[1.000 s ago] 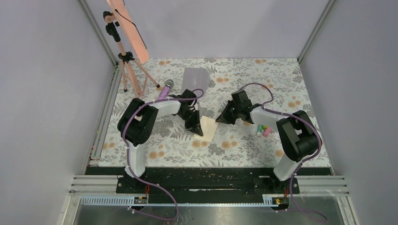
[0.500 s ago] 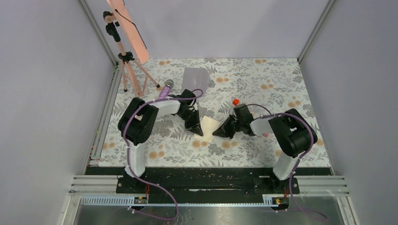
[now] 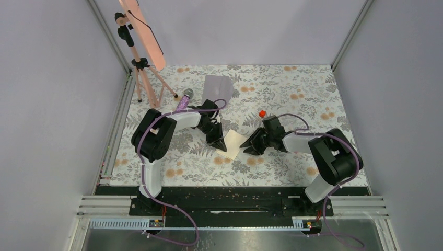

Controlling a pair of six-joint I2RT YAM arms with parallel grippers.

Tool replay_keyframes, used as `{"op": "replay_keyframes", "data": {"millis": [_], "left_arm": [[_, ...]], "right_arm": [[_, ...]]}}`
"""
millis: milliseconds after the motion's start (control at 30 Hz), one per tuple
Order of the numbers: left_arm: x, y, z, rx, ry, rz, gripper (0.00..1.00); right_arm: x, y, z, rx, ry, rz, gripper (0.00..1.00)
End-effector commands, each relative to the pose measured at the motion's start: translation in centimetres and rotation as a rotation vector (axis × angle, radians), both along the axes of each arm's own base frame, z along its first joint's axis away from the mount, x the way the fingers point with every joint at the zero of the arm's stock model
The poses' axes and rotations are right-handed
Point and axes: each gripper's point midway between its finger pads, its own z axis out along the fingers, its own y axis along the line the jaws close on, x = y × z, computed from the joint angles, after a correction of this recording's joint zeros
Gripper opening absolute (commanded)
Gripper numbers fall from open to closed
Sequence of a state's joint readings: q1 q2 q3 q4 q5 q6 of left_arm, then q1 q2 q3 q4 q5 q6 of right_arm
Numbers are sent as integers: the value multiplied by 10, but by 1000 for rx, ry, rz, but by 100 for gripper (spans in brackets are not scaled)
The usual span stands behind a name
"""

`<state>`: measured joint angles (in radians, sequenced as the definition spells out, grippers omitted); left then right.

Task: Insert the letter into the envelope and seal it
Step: Pick up the letter from the center of the board.

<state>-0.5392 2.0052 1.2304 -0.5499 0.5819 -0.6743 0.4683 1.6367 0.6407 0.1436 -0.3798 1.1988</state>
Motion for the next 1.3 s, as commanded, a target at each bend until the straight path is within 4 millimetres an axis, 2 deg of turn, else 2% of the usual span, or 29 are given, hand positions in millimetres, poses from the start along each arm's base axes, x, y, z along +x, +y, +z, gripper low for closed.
{"op": "replay_keyframes", "data": {"millis": [0,200,467,600,833,933,1033,1133,1267], "left_arm": [[8,11,-31,91,-53,-8,0],[8,9,-31,78,-45,-17,0],[6,5,-28,57,-38,-31,0],[9,4,-22,47,-56,-35,0],[13,2,-20,43,-65,-38,0],[15,0,-17,35,-70,-38,0],[18,-2,-7,19,-90,-39,0],[17,-1,13,6,-119,-51,0],[13,-3,61,-69,-209,-61,4]], "right_arm": [[-9,-16,-35,-94,61,-25,41],[6,-1,-36,11,6,-49,41],[32,34,1,260,-158,-8,35],[32,35,2,275,-169,1,29],[25,43,4,324,-175,62,31],[23,50,6,347,-171,92,21],[22,53,13,352,-173,109,0],[24,45,28,326,-212,132,0],[29,21,58,264,-329,202,0]]}}
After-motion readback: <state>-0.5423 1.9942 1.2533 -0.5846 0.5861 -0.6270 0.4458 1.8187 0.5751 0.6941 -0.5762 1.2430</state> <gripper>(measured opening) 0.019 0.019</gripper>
